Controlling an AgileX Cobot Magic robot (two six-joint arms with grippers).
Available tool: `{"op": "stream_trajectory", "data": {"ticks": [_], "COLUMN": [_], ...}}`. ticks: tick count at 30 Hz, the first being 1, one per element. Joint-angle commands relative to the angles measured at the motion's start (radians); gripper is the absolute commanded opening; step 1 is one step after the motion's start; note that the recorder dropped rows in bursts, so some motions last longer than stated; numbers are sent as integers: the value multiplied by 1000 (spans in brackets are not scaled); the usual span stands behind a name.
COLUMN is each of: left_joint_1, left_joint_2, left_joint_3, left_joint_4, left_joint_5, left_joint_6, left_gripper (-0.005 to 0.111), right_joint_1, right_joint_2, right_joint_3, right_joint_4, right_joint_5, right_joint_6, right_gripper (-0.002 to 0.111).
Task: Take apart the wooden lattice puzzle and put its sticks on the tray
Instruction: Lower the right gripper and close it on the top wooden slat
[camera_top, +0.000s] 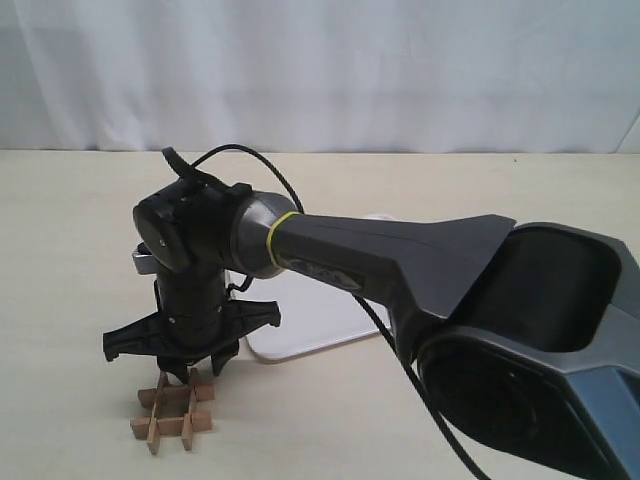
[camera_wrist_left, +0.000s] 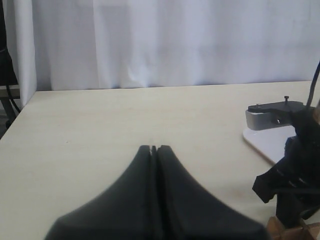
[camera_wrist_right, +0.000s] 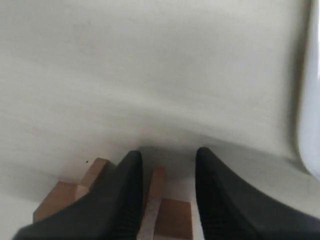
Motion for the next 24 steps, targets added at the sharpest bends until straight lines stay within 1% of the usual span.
{"op": "stream_trajectory", "data": {"ticks": [1,2,4,9,16,18,21,24], "left_joint_1": [-9,-9,-9,-9,-9,-9,-9,-9], "left_joint_2": [0,0,0,0,0,0,0,0], "left_joint_3": [2,2,2,2,2,2,2,2], "left_joint_4": [-2,-2,-2,-2,-2,-2,-2,-2], "left_joint_5": [-11,-11,-11,-11,-11,-11,-11,-11], "left_joint_6": [2,2,2,2,2,2,2,2], "left_gripper": [0,0,0,0,0,0,0,0], "right_joint_1": [0,0,0,-2,-21,-21,-21,-16], "right_joint_2": [-3,-3,-3,-3,-41,-67,-94,-98], "right_joint_3": [-5,-5,-5,-11,-22,-22,-22,-22], "right_joint_4": [-39,-39,-41,-92,-92,-92,-92,-92], "right_joint_5": [24,24,20,21,57,72,90,90], "right_joint_6": [33,35,37,63,63,66,85,87], "right_gripper": [17,13,11,11,12,15,27,43]}}
